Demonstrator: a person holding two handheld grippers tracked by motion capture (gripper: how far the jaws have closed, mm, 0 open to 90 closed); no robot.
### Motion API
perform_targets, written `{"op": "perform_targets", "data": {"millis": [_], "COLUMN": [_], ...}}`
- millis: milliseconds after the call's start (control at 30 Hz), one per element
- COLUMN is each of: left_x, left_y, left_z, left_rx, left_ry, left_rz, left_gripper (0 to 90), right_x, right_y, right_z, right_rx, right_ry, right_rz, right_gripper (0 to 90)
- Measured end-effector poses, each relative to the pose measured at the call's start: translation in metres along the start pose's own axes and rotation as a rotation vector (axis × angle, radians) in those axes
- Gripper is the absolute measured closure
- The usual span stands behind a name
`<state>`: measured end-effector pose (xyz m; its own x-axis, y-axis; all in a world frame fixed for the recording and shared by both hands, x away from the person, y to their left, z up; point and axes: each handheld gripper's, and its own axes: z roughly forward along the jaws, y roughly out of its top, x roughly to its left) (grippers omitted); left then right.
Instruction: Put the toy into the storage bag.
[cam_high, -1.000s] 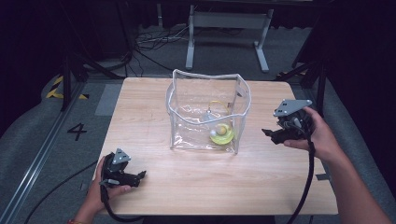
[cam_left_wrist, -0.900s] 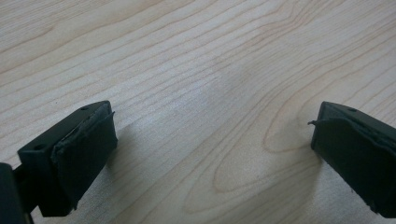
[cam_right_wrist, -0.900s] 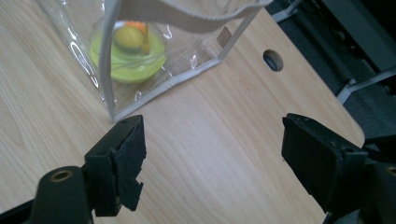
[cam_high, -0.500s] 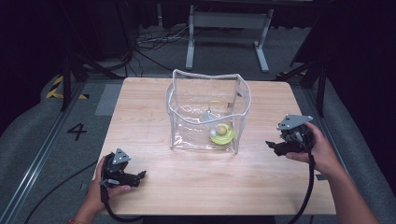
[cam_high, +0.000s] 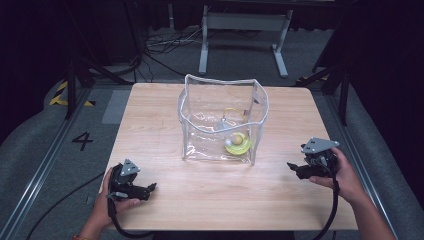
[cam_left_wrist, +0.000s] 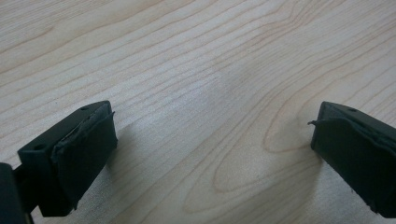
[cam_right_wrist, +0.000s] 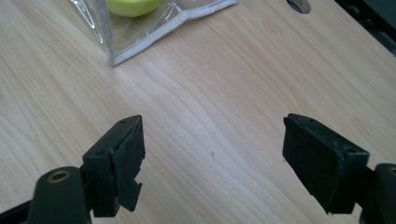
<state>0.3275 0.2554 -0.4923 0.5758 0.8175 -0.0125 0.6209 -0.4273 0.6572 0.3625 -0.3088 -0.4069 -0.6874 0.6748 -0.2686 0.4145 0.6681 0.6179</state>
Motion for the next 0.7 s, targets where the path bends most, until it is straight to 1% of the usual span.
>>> {"op": "perform_targets", "data": {"millis": [33,100,233,267,300,333,367,400,433,467,500,533,567,633,700], "left_x": [0.000,0.000,0.000,0.000,0.000,0.000,0.000,0.000,0.000,0.000,0.000,0.000,0.000,0.000,0.000], "left_y": [0.000,0.000,0.000,0.000,0.000,0.000,0.000,0.000,0.000,0.000,0.000,0.000,0.000,0.000,0.000], "left_z": [0.000,0.000,0.000,0.000,0.000,0.000,0.000,0.000,0.000,0.000,0.000,0.000,0.000,0.000,0.000], "left_rx": [0.000,0.000,0.000,0.000,0.000,0.000,0.000,0.000,0.000,0.000,0.000,0.000,0.000,0.000,0.000], "left_ry": [0.000,0.000,0.000,0.000,0.000,0.000,0.000,0.000,0.000,0.000,0.000,0.000,0.000,0.000,0.000], "left_rz": [0.000,0.000,0.000,-0.001,0.000,0.000,0.000,0.000,0.000,0.000,0.000,0.000,0.000,-0.001,0.000], "left_gripper": [0.5,0.5,0.5,0.5,0.5,0.5,0.5,0.5,0.5,0.5,0.5,0.5,0.5,0.5,0.5], "right_x": [0.001,0.002,0.004,0.005,0.006,0.006,0.007,0.008,0.009,0.009,0.009,0.009,0.010,0.010,0.012], "right_y": [-0.005,-0.012,-0.027,-0.032,-0.038,-0.042,-0.047,-0.050,-0.055,-0.060,-0.060,-0.069,-0.073,-0.082,-0.091], "right_z": [0.001,0.002,0.004,0.004,0.005,0.006,0.006,0.006,0.006,0.006,0.006,0.007,0.008,0.008,0.008], "right_rx": [-0.003,-0.009,-0.026,-0.035,-0.050,-0.049,-0.046,-0.048,-0.057,-0.056,-0.056,-0.055,-0.057,-0.056,-0.059], "right_ry": [-0.005,0.000,-0.003,-0.005,0.010,0.013,0.005,0.004,0.010,0.015,0.015,0.005,0.010,0.010,0.000], "right_rz": [0.000,0.017,0.027,0.039,0.060,0.060,0.057,0.064,0.085,0.093,0.093,0.111,0.133,0.149,0.169], "right_gripper": [20.2,20.3,19.7,19.8,19.5,18.8,18.7,18.7,18.7,18.7,18.7,18.8,19.0,19.0,19.1]}}
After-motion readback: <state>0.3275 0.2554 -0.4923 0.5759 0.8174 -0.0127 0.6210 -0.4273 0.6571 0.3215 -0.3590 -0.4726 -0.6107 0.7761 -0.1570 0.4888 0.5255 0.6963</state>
